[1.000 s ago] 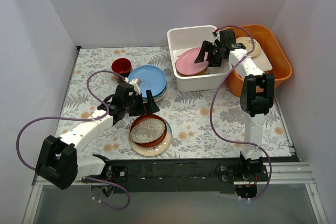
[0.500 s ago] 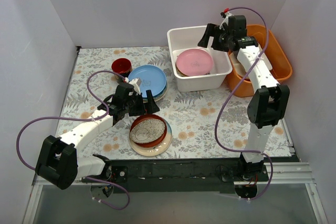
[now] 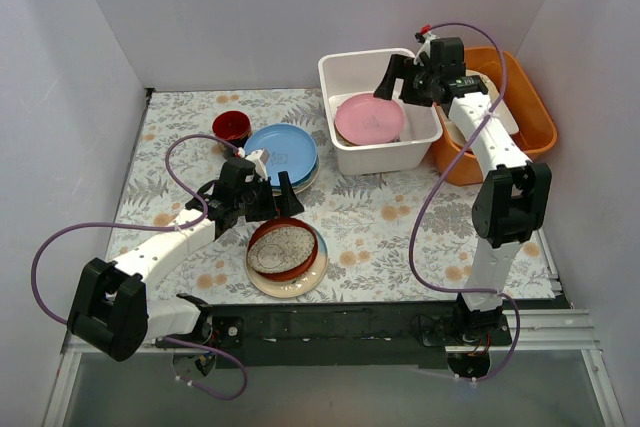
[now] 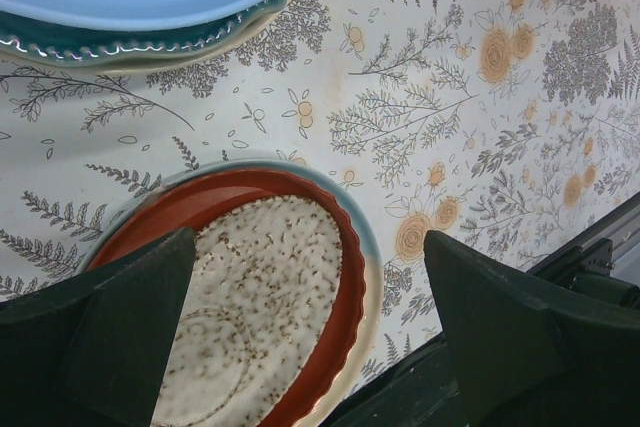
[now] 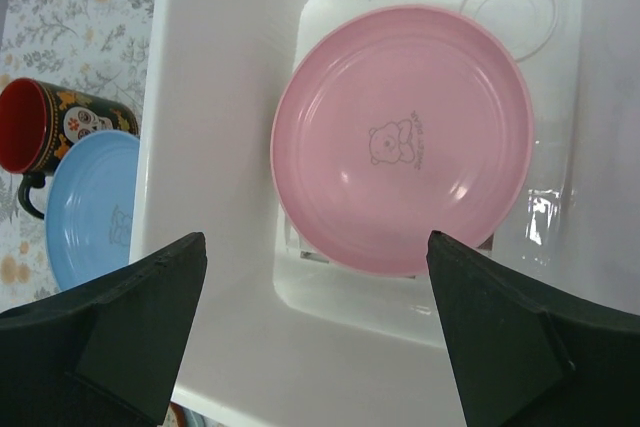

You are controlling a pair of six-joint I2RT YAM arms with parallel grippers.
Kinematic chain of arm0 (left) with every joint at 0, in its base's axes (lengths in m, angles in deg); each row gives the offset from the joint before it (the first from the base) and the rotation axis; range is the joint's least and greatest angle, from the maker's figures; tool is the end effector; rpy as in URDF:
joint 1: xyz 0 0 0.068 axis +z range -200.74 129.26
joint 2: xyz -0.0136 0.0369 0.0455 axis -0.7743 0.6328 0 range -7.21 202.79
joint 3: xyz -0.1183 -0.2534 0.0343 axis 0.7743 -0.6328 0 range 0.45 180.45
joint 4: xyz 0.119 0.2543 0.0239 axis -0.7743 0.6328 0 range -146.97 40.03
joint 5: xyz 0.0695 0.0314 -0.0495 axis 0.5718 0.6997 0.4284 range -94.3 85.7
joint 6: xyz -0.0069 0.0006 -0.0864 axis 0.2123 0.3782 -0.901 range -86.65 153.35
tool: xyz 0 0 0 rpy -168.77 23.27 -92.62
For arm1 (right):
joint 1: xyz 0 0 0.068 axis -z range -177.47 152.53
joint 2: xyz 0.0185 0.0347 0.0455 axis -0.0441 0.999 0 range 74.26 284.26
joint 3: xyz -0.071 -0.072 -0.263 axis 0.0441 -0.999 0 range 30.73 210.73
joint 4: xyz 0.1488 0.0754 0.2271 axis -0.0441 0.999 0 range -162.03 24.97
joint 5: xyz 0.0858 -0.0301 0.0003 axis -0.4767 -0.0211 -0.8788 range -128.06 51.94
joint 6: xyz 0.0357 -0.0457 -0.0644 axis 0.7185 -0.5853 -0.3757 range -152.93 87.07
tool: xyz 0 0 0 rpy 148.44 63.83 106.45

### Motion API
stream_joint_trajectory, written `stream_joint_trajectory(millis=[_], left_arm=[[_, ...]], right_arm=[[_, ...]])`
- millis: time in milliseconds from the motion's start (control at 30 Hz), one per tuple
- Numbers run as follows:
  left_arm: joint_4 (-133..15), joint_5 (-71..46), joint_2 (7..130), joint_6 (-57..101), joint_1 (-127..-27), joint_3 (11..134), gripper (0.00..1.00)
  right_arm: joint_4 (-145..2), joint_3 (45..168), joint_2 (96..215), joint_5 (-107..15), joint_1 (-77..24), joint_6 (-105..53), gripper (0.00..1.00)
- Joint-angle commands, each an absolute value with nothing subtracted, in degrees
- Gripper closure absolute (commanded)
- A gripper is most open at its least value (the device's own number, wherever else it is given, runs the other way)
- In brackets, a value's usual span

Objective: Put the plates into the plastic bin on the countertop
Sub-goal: Place the plate in the plastic bin, then pick up the plate at the center of the board.

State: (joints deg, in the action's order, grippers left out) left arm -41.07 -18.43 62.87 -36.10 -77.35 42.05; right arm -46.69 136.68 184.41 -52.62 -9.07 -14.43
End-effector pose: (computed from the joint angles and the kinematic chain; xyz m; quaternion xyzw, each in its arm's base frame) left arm 0.2560 -0.1492 0.1922 -0.2897 0.8690 -0.3618 0.1729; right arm 0.4989 0.1220 0.3373 -0.0122 0.8594 0.2354 0.4538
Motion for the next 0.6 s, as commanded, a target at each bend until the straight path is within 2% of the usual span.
stream_joint_trajectory(millis=[0, 567], left_arm=[[-40.6, -17.5, 62.2, -35.4, -77.1, 42.2, 0.02], [-37.9, -10.0, 61.4, -37.5, -76.7, 43.6, 0.02]], right_arm=[[-49.4, 133.6, 178.7, -53.7, -10.9, -15.1, 0.02], [-54.1, 120.7, 169.5, -54.1, -20.4, -13.9, 0.06]])
